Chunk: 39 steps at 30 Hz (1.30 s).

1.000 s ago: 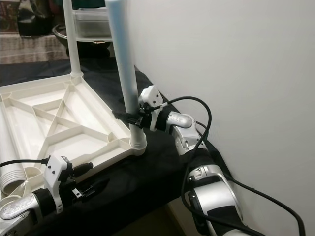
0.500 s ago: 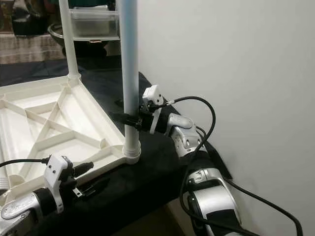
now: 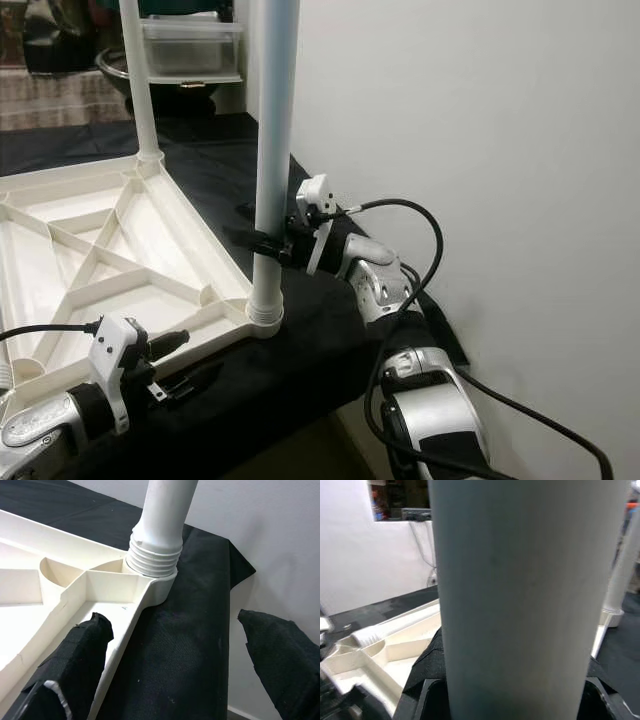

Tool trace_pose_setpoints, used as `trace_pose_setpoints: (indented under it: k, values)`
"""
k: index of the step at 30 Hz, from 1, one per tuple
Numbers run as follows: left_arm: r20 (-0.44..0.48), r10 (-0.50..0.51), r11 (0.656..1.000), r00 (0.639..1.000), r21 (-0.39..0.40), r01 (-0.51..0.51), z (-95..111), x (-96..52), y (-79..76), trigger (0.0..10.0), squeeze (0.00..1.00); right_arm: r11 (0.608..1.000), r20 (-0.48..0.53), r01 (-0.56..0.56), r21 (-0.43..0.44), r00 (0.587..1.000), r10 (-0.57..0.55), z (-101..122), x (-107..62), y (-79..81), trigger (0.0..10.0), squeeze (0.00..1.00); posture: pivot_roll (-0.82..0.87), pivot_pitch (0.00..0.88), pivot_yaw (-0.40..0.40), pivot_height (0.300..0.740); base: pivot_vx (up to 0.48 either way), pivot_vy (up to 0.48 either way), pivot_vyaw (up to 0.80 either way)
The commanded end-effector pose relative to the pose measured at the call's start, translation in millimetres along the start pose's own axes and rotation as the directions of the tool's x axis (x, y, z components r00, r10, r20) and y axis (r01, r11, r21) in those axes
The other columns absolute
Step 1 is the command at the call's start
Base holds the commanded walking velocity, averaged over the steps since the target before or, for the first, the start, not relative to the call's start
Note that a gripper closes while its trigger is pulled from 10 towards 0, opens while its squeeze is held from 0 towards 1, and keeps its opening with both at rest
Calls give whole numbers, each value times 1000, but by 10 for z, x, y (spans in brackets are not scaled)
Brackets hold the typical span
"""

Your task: Building children table

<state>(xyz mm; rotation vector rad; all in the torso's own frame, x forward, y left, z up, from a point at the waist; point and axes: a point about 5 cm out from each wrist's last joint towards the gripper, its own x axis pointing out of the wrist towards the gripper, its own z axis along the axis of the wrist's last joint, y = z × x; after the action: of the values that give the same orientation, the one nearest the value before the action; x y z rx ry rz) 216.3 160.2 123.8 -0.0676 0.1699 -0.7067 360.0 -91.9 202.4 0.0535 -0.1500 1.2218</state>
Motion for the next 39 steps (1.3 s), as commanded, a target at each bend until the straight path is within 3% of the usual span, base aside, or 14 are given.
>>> trace_pose_setpoints:
  k: [1, 3, 5, 6, 7, 9, 10, 12, 13, 15, 18, 23, 31, 39]
  values:
    - [-21, -3, 1000, 1000, -22, 3, -61, 11, -21, 10000, 0, 999, -77, 32, 36, 997, -29, -210, -2, 42, 0, 0, 77, 0, -149, 740, 0, 0, 0]
    - [-19, 1, 1000, 1000, -22, -1, -61, 11, -22, 10000, 0, 963, -116, 271, -3, 956, -269, -292, -4, -72, 0, 0, 77, 0, -149, 740, 0, 0, 0]
    - [-19, 2, 1000, 1000, -22, -2, -62, 11, -23, 10000, 0, 949, -119, 314, -15, 942, -314, -309, -14, -91, 0, 0, 77, 0, -149, 740, 0, 0, 0]
    - [-19, 4, 1000, 1000, -23, -4, -63, 10, -23, 10000, 0, 897, -149, 442, -23, 885, -440, -368, -56, -156, 0, 0, 71, 0, -149, 740, 0, 0, 0]
    - [-19, 4, 1000, 1000, -23, -4, -63, 10, -23, 10000, 0, 897, -149, 442, -23, 885, -440, -368, -56, -156, 0, 0, 71, 0, -149, 740, 0, 0, 0]
    - [-18, 5, 1000, 1000, -24, -6, -65, 10, -25, 10000, 0, 787, -206, 616, -20, 768, -606, -480, -136, -224, 0, 0, 70, 0, -147, 740, 0, 0, 0]
    - [-18, 5, 1000, 1000, -24, -6, -65, 10, -25, 10000, 0, 787, -206, 616, -20, 768, -606, -480, -136, -224, 0, 0, 70, 0, -147, 740, 0, 0, 0]
    - [-18, 6, 1000, 1000, -23, -6, -62, 11, -20, 10000, 0, 617, -249, 786, -33, 591, -767, -643, -233, -189, 0, 0, 66, 0, -141, 740, 0, 0, 0]
    - [-18, 6, 1000, 1000, -23, -6, -62, 11, -20, 10000, 0, 617, -249, 786, -33, 591, -767, -643, -233, -189, 0, 0, 66, 0, -141, 740, 0, 0, 0]
    - [-18, 7, 1000, 1000, -22, -7, -59, 14, -11, 10000, 0, 518, -261, 855, -39, 492, -831, -734, -266, -132, 0, 0, 64, 0, -136, 740, 0, 0, 0]
    - [-19, 7, 1000, 1000, -20, -7, -59, 23, -5, 10000, 0, 454, -285, 890, -31, 428, -858, -816, -255, -85, 0, 0, 64, 0, -136, 740, 0, 0, 0]
    - [-15, 12, 1000, 1000, -18, -12, -53, 35, 0, 10000, 0, 401, -302, 915, -53, 368, -879, -859, -211, -76, 0, 0, 65, 0, -140, 740, 0, 0, 0]
    - [-14, 17, 1000, 1000, -22, -17, -63, 33, -8, 10000, 0, 408, -341, 906, -111, 351, -872, -892, -70, -17, 0, 0, 70, 0, -148, 740, 0, 0, 0]
    - [-14, 21, 1000, 1000, -23, -22, -68, 32, -4, 10000, 0, 366, -406, 921, -132, 287, -868, -987, -82, -16, 0, 0, 74, 0, -153, 740, 0, 0, 0]
